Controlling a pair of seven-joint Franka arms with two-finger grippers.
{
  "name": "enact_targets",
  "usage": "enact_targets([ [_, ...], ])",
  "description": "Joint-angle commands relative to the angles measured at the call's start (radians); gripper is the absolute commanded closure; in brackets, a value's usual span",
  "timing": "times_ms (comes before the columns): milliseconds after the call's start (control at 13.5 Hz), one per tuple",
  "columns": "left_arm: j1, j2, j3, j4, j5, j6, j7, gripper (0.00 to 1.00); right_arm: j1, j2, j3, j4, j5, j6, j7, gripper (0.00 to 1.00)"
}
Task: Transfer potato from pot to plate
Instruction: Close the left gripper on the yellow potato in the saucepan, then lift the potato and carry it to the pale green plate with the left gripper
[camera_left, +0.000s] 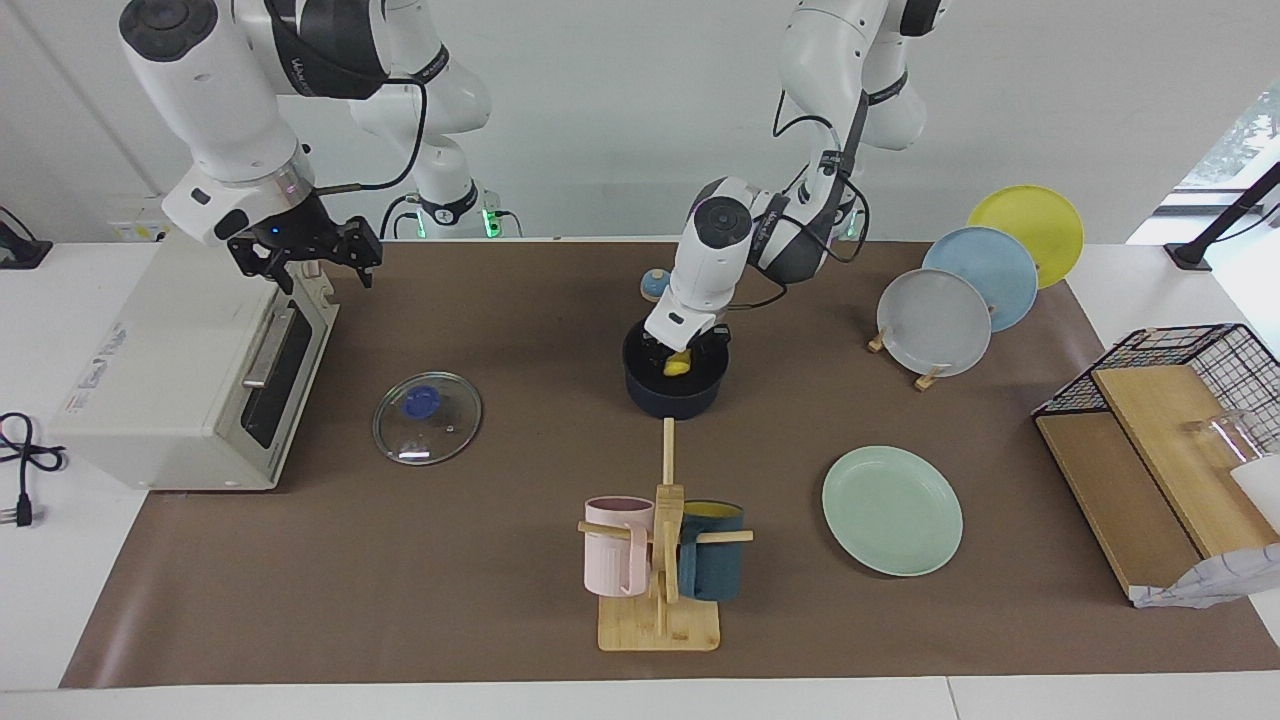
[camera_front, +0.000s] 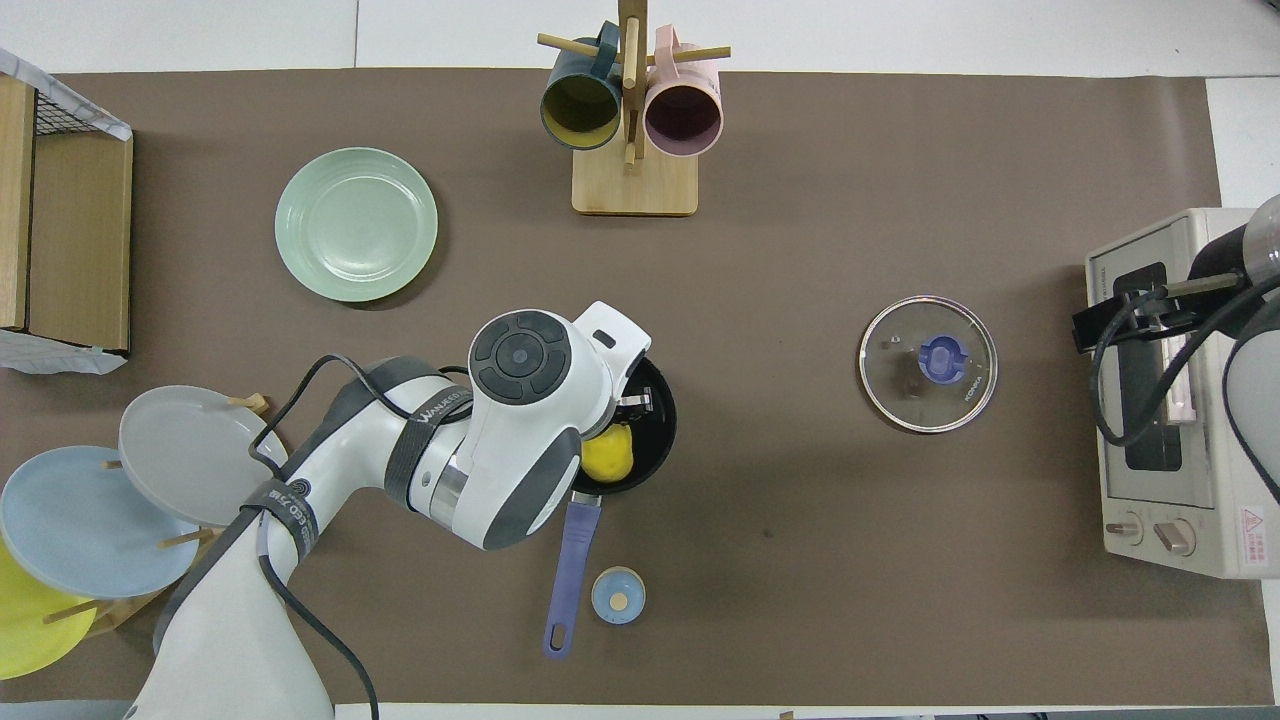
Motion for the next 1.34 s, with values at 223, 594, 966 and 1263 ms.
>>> enact_targets([
  [223,0.078,-0.040,0.009,0.175,-0.031,-0.234,-0.003,1.00,-0.048,0.008,-0.007,0.017,0.023,-0.010,0.012,0.00],
  [594,0.280,0.044,0.011,0.464,-0.022,-0.421,0.082,1.00,-0.039,0.004,-0.001,0.019,0.034,-0.017,0.015,0.00],
  [966,0.459,0.108,0.014,0.511,0.006,-0.370,0.432,1.00,-0.041,0.004,-0.001,0.019,0.035,-0.013,0.013,0.00],
  [1263,0.530,0.263,0.014,0.518,0.102,-0.172,0.532,1.00,-0.036,0.004,0.002,0.019,0.049,-0.019,0.012,0.00],
])
